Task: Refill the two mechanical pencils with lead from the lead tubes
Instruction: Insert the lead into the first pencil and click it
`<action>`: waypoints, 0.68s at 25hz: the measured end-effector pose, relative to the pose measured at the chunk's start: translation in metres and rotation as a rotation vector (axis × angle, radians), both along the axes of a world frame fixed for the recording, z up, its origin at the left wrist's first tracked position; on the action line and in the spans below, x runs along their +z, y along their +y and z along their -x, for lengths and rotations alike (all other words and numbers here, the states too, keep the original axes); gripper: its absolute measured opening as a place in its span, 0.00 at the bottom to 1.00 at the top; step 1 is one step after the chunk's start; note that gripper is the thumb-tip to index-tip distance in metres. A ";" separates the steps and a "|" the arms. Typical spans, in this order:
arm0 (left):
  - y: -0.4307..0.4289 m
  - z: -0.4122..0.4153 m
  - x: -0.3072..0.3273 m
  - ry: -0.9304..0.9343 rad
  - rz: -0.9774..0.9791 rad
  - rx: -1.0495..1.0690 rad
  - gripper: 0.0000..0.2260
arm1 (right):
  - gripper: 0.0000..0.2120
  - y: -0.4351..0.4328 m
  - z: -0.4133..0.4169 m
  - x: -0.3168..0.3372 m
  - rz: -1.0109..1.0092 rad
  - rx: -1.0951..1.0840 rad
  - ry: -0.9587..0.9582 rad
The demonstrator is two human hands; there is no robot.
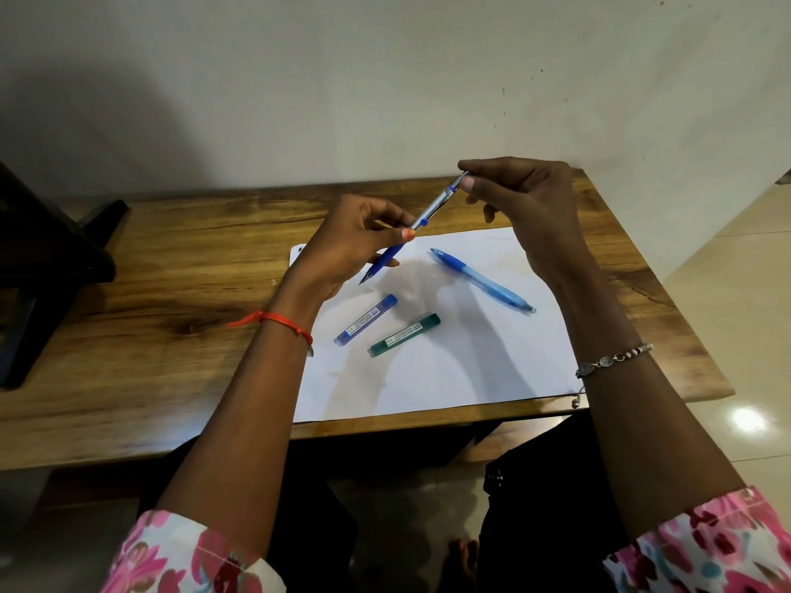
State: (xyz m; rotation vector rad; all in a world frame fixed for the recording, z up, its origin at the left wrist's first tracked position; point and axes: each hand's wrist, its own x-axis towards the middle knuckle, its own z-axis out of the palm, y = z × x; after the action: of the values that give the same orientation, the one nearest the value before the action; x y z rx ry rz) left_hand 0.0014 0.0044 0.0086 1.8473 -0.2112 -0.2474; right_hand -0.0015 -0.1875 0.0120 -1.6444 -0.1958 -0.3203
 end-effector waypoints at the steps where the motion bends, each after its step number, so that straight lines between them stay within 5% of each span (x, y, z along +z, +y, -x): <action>1: -0.001 0.000 0.000 -0.005 -0.004 0.006 0.04 | 0.10 0.000 0.000 0.000 0.014 0.005 -0.010; 8: -0.003 0.001 0.002 -0.012 0.032 0.035 0.05 | 0.10 0.006 0.000 -0.002 0.012 0.036 -0.043; 17: -0.008 0.006 0.002 0.161 0.247 -0.084 0.08 | 0.16 0.039 0.003 0.001 -0.712 0.259 0.243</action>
State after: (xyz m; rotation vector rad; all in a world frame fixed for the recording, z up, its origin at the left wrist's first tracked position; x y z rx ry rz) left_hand -0.0046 -0.0034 0.0105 1.5676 -0.1983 -0.4088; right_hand -0.0041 -0.1486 0.0132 -0.9258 -0.0911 0.0189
